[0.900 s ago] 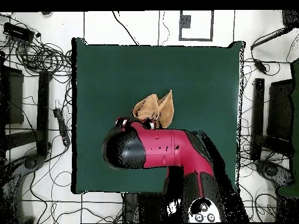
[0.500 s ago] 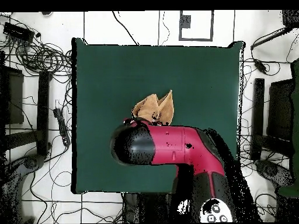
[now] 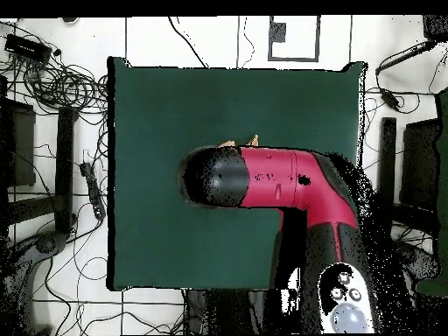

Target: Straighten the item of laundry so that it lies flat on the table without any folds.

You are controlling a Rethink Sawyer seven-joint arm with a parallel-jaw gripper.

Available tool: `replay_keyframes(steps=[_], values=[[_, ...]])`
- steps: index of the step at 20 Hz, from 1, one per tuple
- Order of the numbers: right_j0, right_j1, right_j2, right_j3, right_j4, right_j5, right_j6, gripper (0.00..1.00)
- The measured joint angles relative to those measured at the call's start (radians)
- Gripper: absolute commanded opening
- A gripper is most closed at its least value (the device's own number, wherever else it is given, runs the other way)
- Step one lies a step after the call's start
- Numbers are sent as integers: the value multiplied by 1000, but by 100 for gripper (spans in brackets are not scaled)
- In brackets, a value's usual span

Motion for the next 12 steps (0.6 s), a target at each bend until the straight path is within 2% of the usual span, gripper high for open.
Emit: replay_keyframes(steps=[9, 12], values=[[4, 104, 9, -164, 0, 0, 0, 100], [5, 132, 10, -188, 0, 0, 0, 100]])
